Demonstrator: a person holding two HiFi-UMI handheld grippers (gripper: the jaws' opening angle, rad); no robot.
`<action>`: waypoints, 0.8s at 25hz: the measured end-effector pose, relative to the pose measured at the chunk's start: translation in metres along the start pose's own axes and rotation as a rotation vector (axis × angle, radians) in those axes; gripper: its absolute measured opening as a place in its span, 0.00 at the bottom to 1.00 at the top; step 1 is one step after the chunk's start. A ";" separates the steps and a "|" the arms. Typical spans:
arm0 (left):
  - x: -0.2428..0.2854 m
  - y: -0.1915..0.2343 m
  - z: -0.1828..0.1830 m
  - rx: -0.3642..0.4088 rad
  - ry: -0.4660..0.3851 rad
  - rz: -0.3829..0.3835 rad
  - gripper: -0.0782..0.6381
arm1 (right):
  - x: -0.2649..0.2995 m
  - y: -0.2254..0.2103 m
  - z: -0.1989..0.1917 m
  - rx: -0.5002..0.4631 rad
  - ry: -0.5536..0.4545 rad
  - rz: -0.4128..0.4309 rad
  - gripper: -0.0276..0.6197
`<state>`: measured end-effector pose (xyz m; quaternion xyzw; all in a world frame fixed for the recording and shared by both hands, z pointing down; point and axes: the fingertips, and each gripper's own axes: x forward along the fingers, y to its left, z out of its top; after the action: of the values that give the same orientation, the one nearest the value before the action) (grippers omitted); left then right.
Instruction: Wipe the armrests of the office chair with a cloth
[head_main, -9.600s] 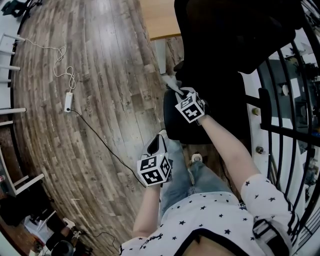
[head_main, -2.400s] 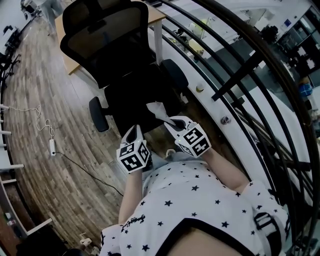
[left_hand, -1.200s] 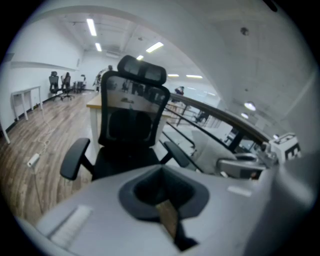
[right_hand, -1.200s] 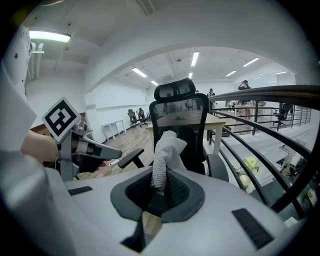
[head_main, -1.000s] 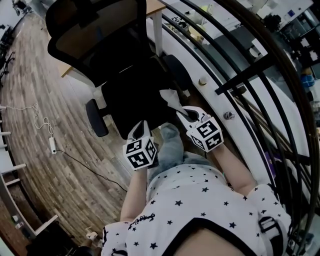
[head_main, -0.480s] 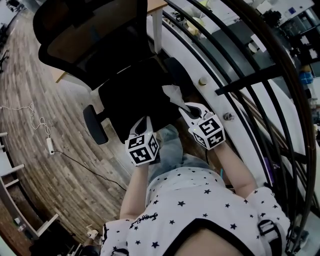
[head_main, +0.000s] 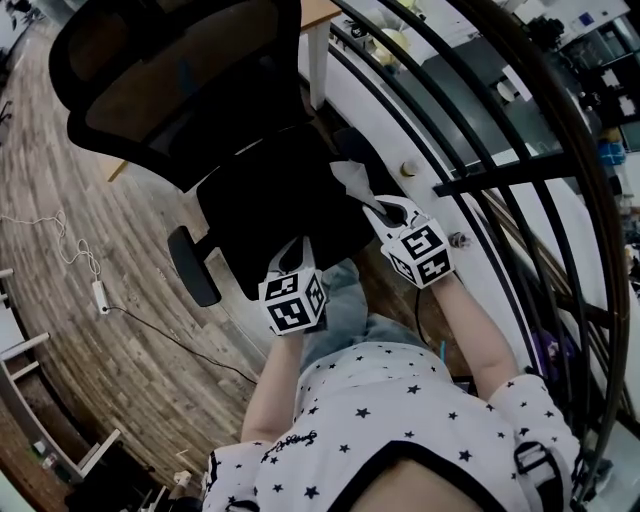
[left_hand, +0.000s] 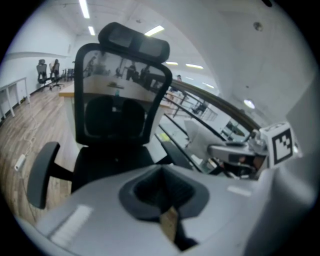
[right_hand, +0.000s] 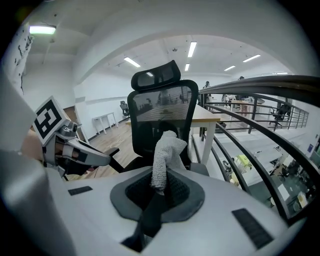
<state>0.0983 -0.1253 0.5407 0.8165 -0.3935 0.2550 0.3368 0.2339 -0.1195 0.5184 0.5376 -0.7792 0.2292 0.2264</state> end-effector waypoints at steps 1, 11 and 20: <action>0.003 0.001 0.001 -0.003 0.005 -0.001 0.12 | 0.005 -0.005 0.002 -0.004 0.004 0.000 0.09; 0.034 0.012 0.018 -0.011 0.048 -0.009 0.12 | 0.066 -0.064 0.014 -0.061 0.070 -0.015 0.09; 0.055 0.026 0.022 -0.026 0.080 -0.013 0.12 | 0.128 -0.110 0.018 -0.213 0.145 -0.048 0.09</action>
<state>0.1113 -0.1803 0.5734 0.8037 -0.3779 0.2799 0.3645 0.2945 -0.2595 0.5934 0.5110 -0.7677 0.1781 0.3431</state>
